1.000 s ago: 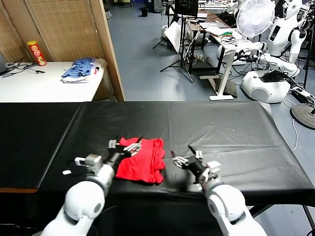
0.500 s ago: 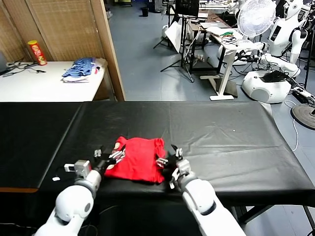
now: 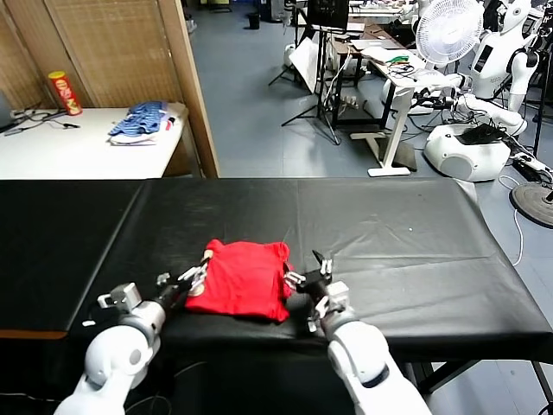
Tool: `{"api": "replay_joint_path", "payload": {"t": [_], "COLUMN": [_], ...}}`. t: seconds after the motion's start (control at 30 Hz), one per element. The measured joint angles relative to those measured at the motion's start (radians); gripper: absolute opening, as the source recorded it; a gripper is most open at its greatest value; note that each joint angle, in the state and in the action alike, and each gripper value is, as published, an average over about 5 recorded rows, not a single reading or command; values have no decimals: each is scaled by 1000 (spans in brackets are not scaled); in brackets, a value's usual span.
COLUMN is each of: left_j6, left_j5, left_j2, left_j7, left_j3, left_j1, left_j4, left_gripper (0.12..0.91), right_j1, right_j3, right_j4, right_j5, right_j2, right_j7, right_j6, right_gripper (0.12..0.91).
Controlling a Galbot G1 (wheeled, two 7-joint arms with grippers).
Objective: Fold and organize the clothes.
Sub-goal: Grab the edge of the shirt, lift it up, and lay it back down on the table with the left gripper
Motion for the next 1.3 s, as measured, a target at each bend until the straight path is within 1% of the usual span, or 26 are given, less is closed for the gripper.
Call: {"api": "replay_joint_path", "payload": {"t": [0.1,0.2,0.27,0.3,0.4,0.43,0.5,0.53,0.6,0.63,0.67,0.73,0.77,0.9,1.03,1.13,1.3], "left_j6": [16,32,42,46,57,60,64,64,62,59,55,43,37,8,-15,-29,-61], "left_j5": [-57,-93,-112,-120,-140,-146,-155,-155,-142,-126,-105,-44,-6,189,414,549,714], "left_j2": [-3,-4,-5,-5,-6,-5,-4,-4,-4,-4,-4,-3,-1,17,57,107,224], "left_j7": [13,23,25,25,24,24,22,21,19,18,18,19,19,22,29,36,39], "left_j3": [-7,-8,-8,-9,-9,-9,-10,-10,-10,-9,-7,-2,0,-2,-19,-40,-91], "left_j1": [3,0,-6,-10,-19,-22,-26,-28,-31,-32,-33,-33,-33,-39,-41,-32,-14], "left_j4": [8,15,23,28,43,47,51,52,51,49,46,36,29,9,7,12,20], "left_gripper": [798,797,783,762,640,576,475,408,307,243,196,146,139,144,141,141,141], "right_j1": [-18,-38,-50,-56,-71,-75,-84,-89,-99,-104,-110,-121,-127,-151,-170,-179,-179], "right_j3": [23,45,60,67,88,95,110,118,135,144,153,167,173,186,195,202,204], "right_j4": [37,61,74,79,92,95,98,98,98,98,98,100,102,114,128,137,142], "right_j5": [22,32,37,40,45,46,46,45,33,22,8,-22,-39,-99,-117,-120,-121], "right_j2": [2,11,18,20,22,23,26,29,37,42,47,54,57,63,64,63,59], "right_j7": [0,1,1,1,1,2,4,6,16,24,33,53,62,75,75,74,73], "right_j6": [1,4,5,5,6,6,6,6,5,3,1,-6,-12,-33,-40,-42,-45], "right_gripper": [798,798,798,798,798,798,798,798,798,798,798,798,798,798,798,798,798]}}
